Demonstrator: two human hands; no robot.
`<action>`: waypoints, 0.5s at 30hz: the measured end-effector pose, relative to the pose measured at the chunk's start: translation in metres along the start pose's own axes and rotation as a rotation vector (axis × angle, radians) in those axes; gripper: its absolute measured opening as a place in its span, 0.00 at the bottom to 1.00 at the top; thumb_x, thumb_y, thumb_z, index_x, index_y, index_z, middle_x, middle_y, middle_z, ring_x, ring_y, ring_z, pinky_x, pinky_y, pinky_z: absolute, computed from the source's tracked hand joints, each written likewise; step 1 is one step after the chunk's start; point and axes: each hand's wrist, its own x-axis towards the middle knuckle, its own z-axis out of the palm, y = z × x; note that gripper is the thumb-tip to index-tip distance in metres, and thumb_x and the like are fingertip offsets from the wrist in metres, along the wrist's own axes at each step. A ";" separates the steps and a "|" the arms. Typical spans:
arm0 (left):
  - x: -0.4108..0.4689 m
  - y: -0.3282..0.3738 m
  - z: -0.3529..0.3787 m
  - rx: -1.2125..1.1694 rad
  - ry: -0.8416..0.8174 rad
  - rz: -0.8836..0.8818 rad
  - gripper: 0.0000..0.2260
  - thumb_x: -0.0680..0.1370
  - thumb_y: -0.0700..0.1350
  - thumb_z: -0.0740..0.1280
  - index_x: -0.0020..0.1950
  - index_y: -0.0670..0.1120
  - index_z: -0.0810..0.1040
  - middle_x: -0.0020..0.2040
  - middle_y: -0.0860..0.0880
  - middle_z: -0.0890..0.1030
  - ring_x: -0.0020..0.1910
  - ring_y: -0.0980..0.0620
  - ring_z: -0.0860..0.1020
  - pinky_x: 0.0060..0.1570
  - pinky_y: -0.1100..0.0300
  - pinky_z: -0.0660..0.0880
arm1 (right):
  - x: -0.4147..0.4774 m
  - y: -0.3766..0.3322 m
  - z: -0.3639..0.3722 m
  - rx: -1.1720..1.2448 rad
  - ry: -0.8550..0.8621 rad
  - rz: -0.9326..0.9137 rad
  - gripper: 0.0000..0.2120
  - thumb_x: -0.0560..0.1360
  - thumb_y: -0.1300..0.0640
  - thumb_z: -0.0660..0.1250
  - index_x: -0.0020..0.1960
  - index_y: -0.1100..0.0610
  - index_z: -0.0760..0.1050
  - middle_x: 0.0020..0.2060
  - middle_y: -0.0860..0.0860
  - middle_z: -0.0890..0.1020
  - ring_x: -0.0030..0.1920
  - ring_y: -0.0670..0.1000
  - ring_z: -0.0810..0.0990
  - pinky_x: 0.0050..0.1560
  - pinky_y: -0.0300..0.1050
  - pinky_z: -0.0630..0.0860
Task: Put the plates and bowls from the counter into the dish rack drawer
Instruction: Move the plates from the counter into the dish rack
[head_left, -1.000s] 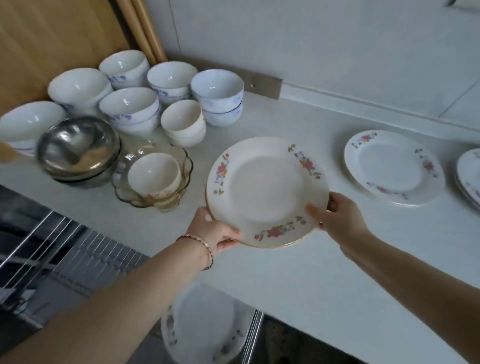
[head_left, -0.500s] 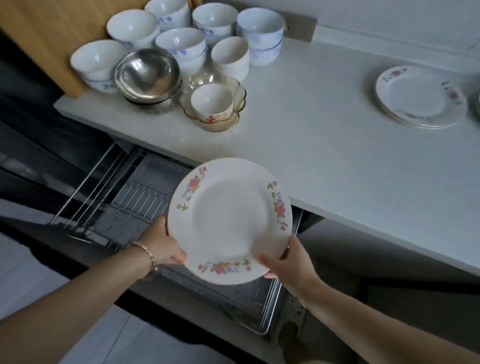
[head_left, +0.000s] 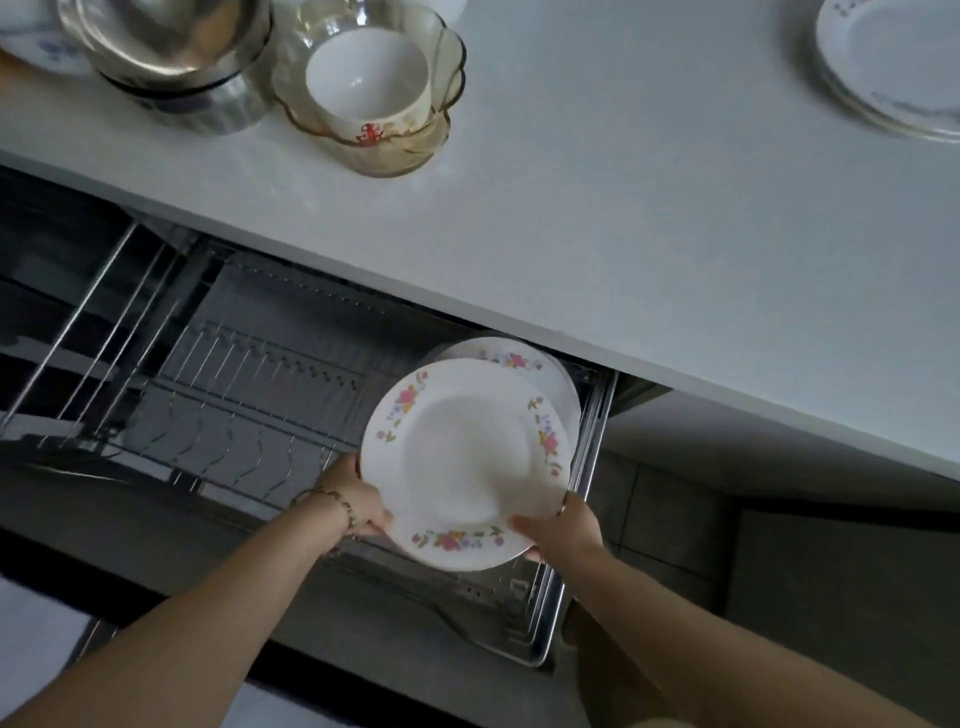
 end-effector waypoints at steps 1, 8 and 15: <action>0.010 0.006 0.006 0.011 -0.001 0.004 0.21 0.66 0.22 0.67 0.54 0.40 0.73 0.59 0.39 0.78 0.57 0.38 0.77 0.49 0.47 0.80 | 0.010 -0.002 0.000 -0.004 0.035 0.017 0.27 0.68 0.62 0.73 0.64 0.61 0.67 0.55 0.56 0.78 0.49 0.57 0.81 0.46 0.50 0.82; 0.068 0.030 0.029 0.054 0.022 -0.078 0.24 0.68 0.23 0.68 0.61 0.36 0.70 0.61 0.37 0.77 0.55 0.38 0.79 0.50 0.50 0.80 | 0.049 -0.013 0.004 0.020 0.196 0.080 0.25 0.70 0.60 0.71 0.63 0.64 0.66 0.58 0.61 0.78 0.57 0.62 0.78 0.54 0.49 0.77; 0.085 0.027 0.043 0.307 0.240 0.063 0.26 0.67 0.32 0.72 0.63 0.40 0.70 0.62 0.42 0.77 0.61 0.43 0.76 0.61 0.54 0.74 | 0.053 -0.009 0.026 0.067 0.305 0.222 0.16 0.73 0.63 0.63 0.60 0.65 0.73 0.57 0.61 0.80 0.58 0.61 0.78 0.55 0.47 0.75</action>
